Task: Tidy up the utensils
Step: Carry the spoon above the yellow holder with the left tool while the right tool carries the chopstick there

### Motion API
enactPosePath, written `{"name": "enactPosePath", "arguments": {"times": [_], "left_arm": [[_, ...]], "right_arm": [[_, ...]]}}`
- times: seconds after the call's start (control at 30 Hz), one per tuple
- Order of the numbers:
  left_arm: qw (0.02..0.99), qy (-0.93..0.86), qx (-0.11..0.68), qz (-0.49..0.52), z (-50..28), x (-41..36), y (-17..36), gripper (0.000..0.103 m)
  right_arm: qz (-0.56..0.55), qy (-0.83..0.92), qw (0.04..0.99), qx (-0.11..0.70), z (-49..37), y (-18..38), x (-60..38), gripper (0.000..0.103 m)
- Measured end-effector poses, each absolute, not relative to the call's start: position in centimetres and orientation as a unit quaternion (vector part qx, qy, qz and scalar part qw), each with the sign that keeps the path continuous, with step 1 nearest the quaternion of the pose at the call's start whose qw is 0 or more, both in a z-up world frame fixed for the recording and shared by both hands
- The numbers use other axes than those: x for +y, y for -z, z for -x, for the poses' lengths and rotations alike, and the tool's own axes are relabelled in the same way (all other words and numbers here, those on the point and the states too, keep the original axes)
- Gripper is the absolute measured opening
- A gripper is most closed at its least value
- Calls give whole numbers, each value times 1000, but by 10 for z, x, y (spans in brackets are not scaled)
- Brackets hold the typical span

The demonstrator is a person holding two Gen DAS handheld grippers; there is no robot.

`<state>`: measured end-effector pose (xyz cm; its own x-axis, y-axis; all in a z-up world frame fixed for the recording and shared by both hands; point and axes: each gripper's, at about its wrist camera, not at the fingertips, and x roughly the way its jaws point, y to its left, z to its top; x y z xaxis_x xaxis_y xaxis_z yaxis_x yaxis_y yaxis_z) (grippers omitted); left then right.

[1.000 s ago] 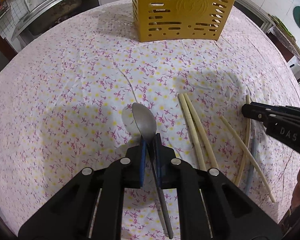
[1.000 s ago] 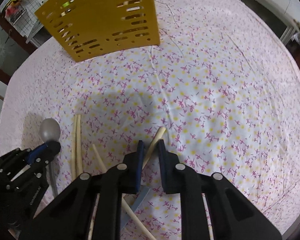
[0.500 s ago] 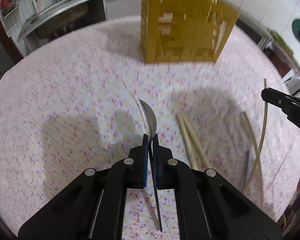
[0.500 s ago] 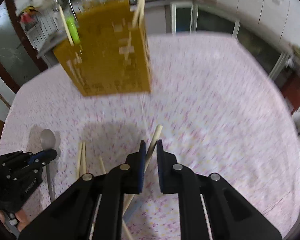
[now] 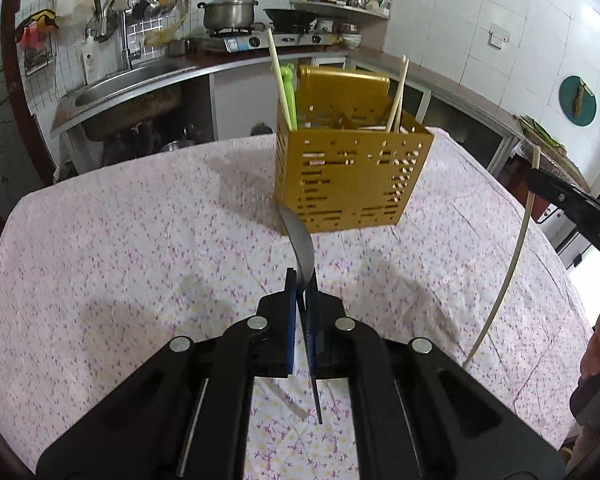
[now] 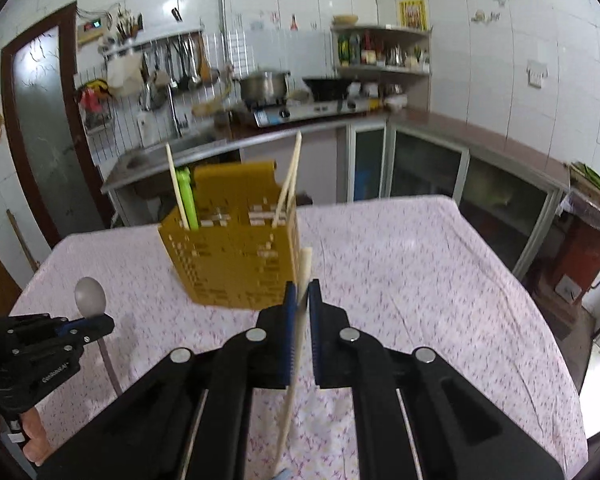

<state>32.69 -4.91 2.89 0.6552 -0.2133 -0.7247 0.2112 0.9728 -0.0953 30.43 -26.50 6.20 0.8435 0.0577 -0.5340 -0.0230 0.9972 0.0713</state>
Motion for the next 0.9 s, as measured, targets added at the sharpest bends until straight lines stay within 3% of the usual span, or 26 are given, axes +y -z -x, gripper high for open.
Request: {"name": "enactPosePath", "arguments": {"times": [0.37, 0.7, 0.9], "left_arm": [[923, 121, 364, 7, -348, -55, -72, 3], [952, 110, 285, 9, -420, -71, -156, 3], [968, 99, 230, 3, -454, -82, -160, 3]], "right_arm": [[-40, -23, 972, 232, -316, -90, -266, 6], [-66, -35, 983, 167, -376, -171, -271, 6], [-61, -43, 989, 126, -421, -186, -259, 6]]}}
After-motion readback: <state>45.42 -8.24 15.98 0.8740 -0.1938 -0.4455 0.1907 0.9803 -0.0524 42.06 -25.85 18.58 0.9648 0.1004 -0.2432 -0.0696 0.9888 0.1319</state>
